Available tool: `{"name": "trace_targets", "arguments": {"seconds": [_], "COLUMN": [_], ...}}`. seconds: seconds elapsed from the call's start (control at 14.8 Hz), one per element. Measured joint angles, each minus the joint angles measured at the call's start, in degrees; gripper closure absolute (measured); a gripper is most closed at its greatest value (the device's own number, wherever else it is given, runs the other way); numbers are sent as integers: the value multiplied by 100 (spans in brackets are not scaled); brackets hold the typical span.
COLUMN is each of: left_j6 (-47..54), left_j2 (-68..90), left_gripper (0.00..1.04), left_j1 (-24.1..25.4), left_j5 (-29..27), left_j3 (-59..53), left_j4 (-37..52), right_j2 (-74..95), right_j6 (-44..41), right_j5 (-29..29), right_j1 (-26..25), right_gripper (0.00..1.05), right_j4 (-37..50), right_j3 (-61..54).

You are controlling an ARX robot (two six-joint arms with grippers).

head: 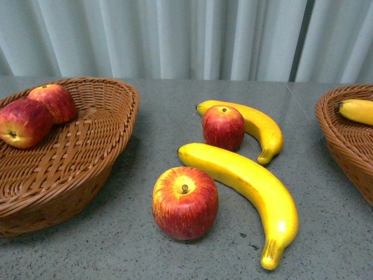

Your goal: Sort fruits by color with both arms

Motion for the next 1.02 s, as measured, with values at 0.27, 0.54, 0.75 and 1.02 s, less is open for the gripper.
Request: {"name": "trace_targets", "arguments": {"seconds": [0.27,0.54,0.75,1.02], "left_j6": [0,0,0,0], "left_j2": [0,0,0,0], "left_gripper": [7,7,7,7], "left_j1": [0,0,0,-2], "left_j5": [0,0,0,0], "left_j3": [0,0,0,0], "left_j4": [0,0,0,0], "right_j2": [0,0,-2,0], "right_j6": [0,0,0,0], "right_j5": [0,0,0,0], "right_j1": [0,0,0,0], "right_gripper": [7,7,7,7], "right_j4": [0,0,0,0], "right_j3": [0,0,0,0]}}
